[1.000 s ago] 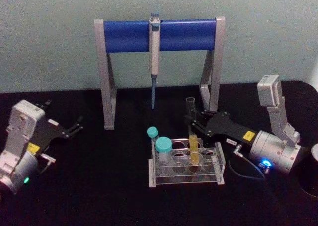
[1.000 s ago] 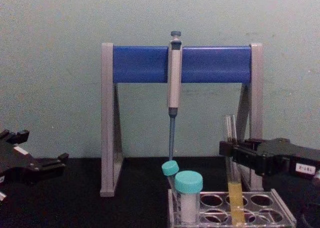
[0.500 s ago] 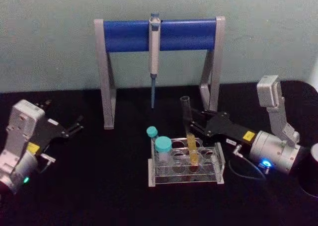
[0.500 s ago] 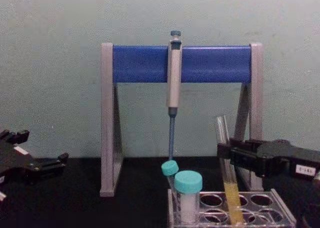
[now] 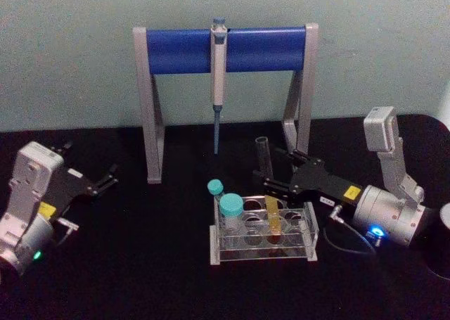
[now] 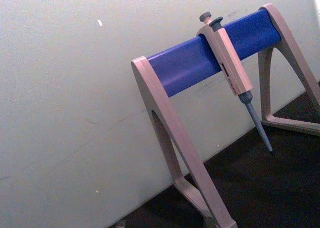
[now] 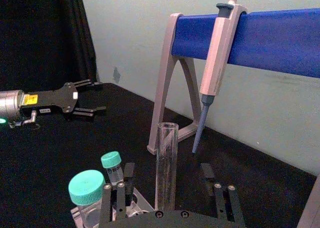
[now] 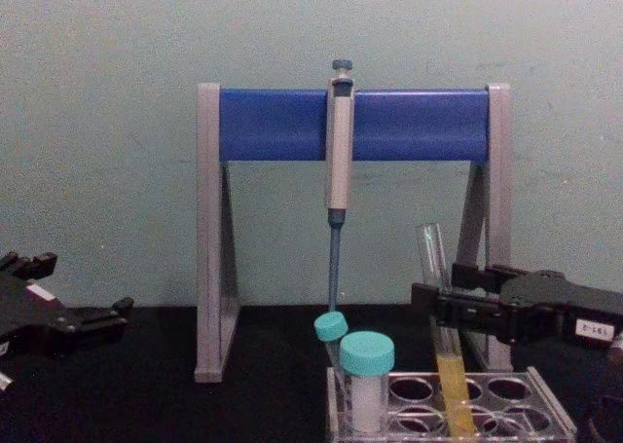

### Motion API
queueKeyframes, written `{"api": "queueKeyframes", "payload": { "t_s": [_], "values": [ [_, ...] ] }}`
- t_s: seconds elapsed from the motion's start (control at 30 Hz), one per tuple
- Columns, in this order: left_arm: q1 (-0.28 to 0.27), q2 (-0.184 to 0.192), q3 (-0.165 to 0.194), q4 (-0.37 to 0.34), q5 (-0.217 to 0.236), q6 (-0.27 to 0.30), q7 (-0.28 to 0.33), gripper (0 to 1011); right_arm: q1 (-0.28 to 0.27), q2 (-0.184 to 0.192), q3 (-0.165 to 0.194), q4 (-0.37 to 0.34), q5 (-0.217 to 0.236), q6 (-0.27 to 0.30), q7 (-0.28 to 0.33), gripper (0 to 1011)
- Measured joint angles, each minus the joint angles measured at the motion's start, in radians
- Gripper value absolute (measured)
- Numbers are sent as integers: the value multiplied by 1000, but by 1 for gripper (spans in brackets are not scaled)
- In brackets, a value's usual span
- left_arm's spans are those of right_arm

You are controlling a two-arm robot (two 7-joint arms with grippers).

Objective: Pick up the test tube from the test tube rack, shake it, then place it back into the test tube rack.

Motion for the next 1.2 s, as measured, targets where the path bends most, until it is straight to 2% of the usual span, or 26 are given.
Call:
{"api": "queueKeyframes", "payload": {
  "t_s": [0.17,0.27,0.6,0.77,1.0,1.17,1.2],
  "values": [
    [0,0,0,0,0,0,0,1001,0,0,0,0,0,0,0,954],
    [0,0,0,0,0,0,0,1001,0,0,0,0,1,-1,0,1000],
    [0,0,0,0,0,0,0,1001,0,0,0,0,1,-1,0,1000],
    [0,0,0,0,0,0,0,1001,-16,7,8,-27,1,-29,0,1000],
    [0,0,0,0,0,0,0,1001,-66,23,55,-119,12,-95,-24,1000],
    [0,0,0,0,0,0,0,1001,-123,22,114,-199,6,-140,-108,1000],
    [0,0,0,0,0,0,0,1001,-143,18,135,-226,-11,-144,-159,1000]
  ]
}}
